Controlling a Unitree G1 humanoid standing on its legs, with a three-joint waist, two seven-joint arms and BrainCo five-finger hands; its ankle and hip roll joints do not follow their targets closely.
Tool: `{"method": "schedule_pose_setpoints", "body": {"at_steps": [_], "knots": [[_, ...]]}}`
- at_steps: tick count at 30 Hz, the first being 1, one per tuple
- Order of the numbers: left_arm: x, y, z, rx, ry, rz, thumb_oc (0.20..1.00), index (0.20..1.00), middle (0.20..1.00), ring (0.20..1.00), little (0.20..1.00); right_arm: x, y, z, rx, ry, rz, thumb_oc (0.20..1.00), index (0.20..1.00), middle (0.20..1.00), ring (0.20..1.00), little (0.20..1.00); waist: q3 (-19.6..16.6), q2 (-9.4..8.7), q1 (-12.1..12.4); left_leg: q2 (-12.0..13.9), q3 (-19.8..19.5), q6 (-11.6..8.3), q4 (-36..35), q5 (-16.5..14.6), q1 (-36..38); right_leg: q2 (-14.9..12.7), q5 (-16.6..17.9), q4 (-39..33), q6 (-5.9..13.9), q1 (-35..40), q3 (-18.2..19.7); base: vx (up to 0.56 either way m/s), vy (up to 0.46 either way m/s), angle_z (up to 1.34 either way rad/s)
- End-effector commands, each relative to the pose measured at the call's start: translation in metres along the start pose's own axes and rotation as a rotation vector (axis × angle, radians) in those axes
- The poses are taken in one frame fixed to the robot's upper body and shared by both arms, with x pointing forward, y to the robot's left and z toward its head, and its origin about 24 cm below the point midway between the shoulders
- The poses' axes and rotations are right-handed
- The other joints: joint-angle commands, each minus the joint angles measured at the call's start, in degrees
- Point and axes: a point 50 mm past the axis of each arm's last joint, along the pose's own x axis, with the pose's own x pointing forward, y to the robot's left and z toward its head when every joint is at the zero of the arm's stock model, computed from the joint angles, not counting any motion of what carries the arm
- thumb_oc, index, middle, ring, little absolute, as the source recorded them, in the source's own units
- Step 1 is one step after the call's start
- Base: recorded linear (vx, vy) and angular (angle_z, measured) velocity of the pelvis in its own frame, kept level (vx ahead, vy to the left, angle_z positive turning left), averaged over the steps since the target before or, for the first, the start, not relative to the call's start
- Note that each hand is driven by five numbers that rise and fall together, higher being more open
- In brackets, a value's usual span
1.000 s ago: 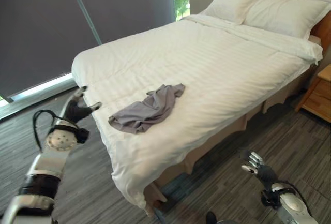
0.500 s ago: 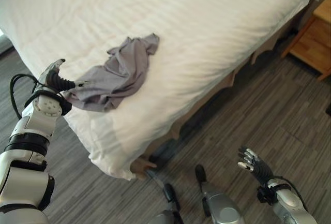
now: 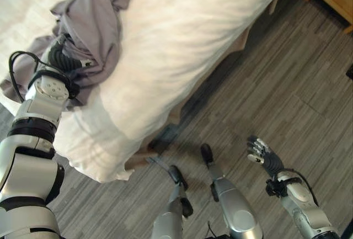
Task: Pick up bed clothes into laundry basket.
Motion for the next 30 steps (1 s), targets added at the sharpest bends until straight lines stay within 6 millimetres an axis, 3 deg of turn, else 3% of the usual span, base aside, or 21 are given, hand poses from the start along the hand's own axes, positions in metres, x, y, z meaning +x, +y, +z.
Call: {"method": "schedule_pose_setpoints", "body": {"at_steps": [1,4,5,6,9,10,11,12,15,17,24,26,27,29,30], "knots": [[0.006,0.024,0.007,0.004,-0.007,0.087,1.0,1.0,1.0,1.0,1.0,-0.001,0.001,0.012,0.034,-0.094,-0.016,1.0,1.0,1.0,1.0,1.0,-2.57,-1.32,0.23,5.08,-2.42,-4.59,0.63,2.59,1.47,-3.19,-4.36,1.89,8.33,1.39,1.82,-0.03,-0.006,-0.06],[0.004,0.026,-0.01,0.018,0.081,0.099,1.0,1.0,1.0,1.0,1.0,0.001,0.001,0.012,0.039,-0.101,-0.032,1.0,1.0,1.0,1.0,1.0,-1.05,-1.86,-0.1,5.32,-1.65,-4.79,0.63,2.77,-0.08,-2.65,-3.73,1.76,8.37,-0.36,2.23,0.01,0.004,-0.07],[0.003,0.026,-0.014,0.047,0.106,0.095,1.0,1.0,1.0,1.0,1.0,0.001,0.001,0.011,0.043,-0.097,-0.037,1.0,1.0,1.0,1.0,1.0,-1.0,-1.61,-0.15,5.35,-2.01,-5.06,0.63,1.07,0.27,-2.58,-4.85,1.32,8.83,0.13,2.22,0.0,-0.014,-0.07],[0.004,0.027,-0.014,0.047,0.106,0.098,1.0,1.0,1.0,1.0,1.0,0.001,0.001,0.012,0.042,-0.099,-0.035,1.0,1.0,1.0,1.0,1.0,-0.68,-2.02,-0.24,5.41,-1.44,-4.84,0.63,2.84,-0.39,-2.5,-3.62,1.74,8.44,-0.74,2.22,0.0,-0.015,-0.1],[0.005,0.018,-0.008,0.093,0.103,0.075,1.0,1.0,1.0,1.0,1.0,0.0,0.001,0.01,0.05,-0.097,-0.048,1.0,1.0,1.0,1.0,1.0,0.03,-1.88,-0.2,5.27,-1.5,-4.8,0.63,2.75,-0.63,-2.42,-3.69,1.66,8.39,-1.18,2.22,-0.02,-0.026,-0.06],[0.005,0.016,-0.008,0.096,0.107,0.073,0.837,0.837,0.837,0.837,0.837,0.0,0.0,0.01,0.053,-0.095,-0.05,1.0,1.0,1.0,1.0,1.0,0.24,-1.85,-0.17,5.22,-1.54,-4.77,0.63,2.67,-0.65,-2.49,-3.72,1.64,8.43,-1.23,2.22,0.0,0.0,0.0],[0.004,0.015,-0.015,0.131,0.128,0.053,0.445,0.445,0.445,0.445,0.445,0.001,0.001,0.009,0.056,-0.096,-0.047,1.0,1.0,1.0,1.0,1.0,0.52,-1.98,-0.27,5.13,-1.57,-4.78,0.63,2.61,-0.74,-2.47,-3.79,1.61,8.39,-1.34,2.32,0.0,0.0,0.0],[0.004,0.015,-0.015,0.131,0.128,0.053,0.2,0.2,0.2,0.2,0.2,0.001,0.001,0.009,0.056,-0.096,-0.047,1.0,1.0,1.0,1.0,1.0,0.53,-1.99,-0.27,5.13,-1.56,-4.77,0.63,2.61,-0.73,-2.47,-3.79,1.61,8.39,-1.33,2.33,0.0,0.0,0.0],[0.004,0.011,-0.012,0.18,0.111,0.042,0.2,0.2,0.2,0.2,0.2,0.001,0.001,0.013,0.055,-0.112,-0.043,1.0,1.0,1.0,1.0,1.0,0.89,-1.67,-0.19,4.93,-2.01,-4.69,0.63,2.46,-0.98,-2.66,-3.96,1.6,8.27,-1.47,2.24,0.0,0.0,0.0],[0.0,0.007,-0.022,0.198,0.137,0.023,0.2,0.2,0.2,0.2,0.2,0.001,0.002,0.014,0.054,-0.12,-0.035,1.0,1.0,1.0,1.0,1.0,1.08,-1.49,-0.12,4.77,-2.25,-4.64,0.63,2.33,-1.14,-2.72,-4.04,1.54,8.24,-1.51,2.2,0.0,0.0,0.0],[-0.003,-0.006,-0.02,0.112,0.111,0.024,0.2,0.2,0.2,0.2,0.2,-0.001,0.002,0.013,0.034,-0.118,-0.027,1.0,1.0,1.0,1.0,1.0,1.23,-1.25,0.24,4.46,-2.7,-4.5,0.63,1.8,-0.67,-2.79,-4.24,1.34,8.21,-0.95,2.04,0.0,0.0,0.0],[-0.003,-0.015,-0.009,-0.047,0.068,0.038,0.2,0.2,0.2,0.2,0.2,0.0,0.001,0.013,0.028,-0.116,-0.038,1.0,1.0,1.0,1.0,1.0,1.19,-1.21,0.36,4.33,-2.81,-4.44,0.63,1.78,-0.47,-2.84,-4.34,1.27,8.17,-0.54,2.04,0.0,0.0,0.0],[-0.003,-0.015,-0.009,-0.047,0.068,0.038,0.2,0.2,0.2,0.2,0.2,0.0,0.001,0.013,0.028,-0.116,-0.038,1.0,1.0,1.0,1.0,1.0,1.19,-1.2,0.34,4.33,-2.82,-4.44,0.63,1.78,-0.47,-2.84,-4.34,1.27,8.17,-0.54,2.03,0.0,0.0,0.0],[-0.007,-0.033,0.025,-0.356,-0.074,0.005,0.2,0.2,0.2,0.2,0.2,0.001,-0.001,0.014,0.015,-0.115,-0.048,1.0,1.0,1.0,1.0,1.0,0.78,-1.04,0.64,4.21,-3.25,-4.43,0.63,1.63,0.15,-3.09,-4.51,1.2,8.15,0.25,1.79,0.0,0.0,0.0],[-0.007,-0.034,0.025,-0.357,-0.073,0.005,0.2,0.2,0.2,0.2,0.2,0.001,-0.001,0.014,0.014,-0.114,-0.048,1.0,1.0,1.0,1.0,1.0,0.77,-1.0,0.57,4.22,-3.26,-4.43,0.63,1.62,0.18,-3.08,-4.52,1.2,8.15,0.29,1.78,0.01,-0.005,0.03]]}}
